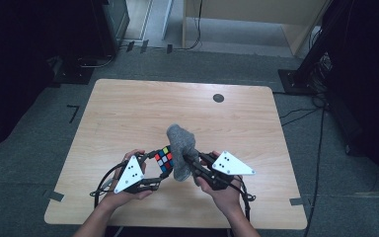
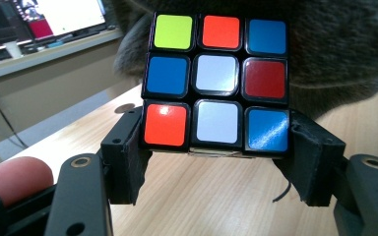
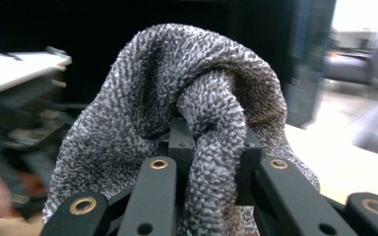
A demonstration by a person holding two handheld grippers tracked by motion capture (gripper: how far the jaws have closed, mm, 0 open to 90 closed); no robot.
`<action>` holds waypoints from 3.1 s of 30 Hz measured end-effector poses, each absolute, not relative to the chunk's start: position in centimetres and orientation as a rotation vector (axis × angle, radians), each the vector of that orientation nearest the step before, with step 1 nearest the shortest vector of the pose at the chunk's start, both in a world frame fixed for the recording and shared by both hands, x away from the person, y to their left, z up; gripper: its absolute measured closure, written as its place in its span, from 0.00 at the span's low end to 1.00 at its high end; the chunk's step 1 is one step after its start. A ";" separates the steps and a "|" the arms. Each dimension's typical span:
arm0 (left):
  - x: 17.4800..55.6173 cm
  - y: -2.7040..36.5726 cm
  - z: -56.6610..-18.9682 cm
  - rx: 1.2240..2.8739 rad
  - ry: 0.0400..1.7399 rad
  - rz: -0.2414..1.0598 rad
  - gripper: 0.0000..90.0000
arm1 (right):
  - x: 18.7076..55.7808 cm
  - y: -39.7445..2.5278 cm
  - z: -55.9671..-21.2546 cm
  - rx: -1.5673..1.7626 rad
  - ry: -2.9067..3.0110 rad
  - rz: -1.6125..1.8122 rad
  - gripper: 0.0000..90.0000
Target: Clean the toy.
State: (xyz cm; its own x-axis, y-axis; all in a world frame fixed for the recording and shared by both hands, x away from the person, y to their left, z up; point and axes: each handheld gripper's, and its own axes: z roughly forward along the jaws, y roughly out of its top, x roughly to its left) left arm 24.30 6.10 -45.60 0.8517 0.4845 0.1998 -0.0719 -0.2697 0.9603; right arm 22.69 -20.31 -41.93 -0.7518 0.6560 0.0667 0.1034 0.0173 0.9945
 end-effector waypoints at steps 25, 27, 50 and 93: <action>24.3 4.8 -46.2 1.910 0.319 0.620 0.38 | 23.9 -19.7 -43.8 0.922 1.977 1.450 0.86; 24.8 4.1 -46.6 2.006 0.380 0.674 0.38 | 23.7 -19.3 -44.2 0.897 1.955 1.311 0.86; 25.1 2.8 -46.5 2.160 0.465 0.671 0.38 | 20.9 -14.7 -45.6 0.333 1.992 1.084 0.86; 25.3 6.5 -45.1 1.832 0.365 0.397 0.39 | 24.5 -20.3 -45.0 0.789 2.009 1.399 0.86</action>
State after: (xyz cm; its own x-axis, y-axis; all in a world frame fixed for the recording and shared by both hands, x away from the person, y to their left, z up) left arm 25.28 6.49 -45.07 0.8938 0.4402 0.0853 0.0483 -0.2836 0.9577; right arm 24.49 -20.25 -45.05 -0.6693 0.7342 -0.1136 0.1481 0.2817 0.9480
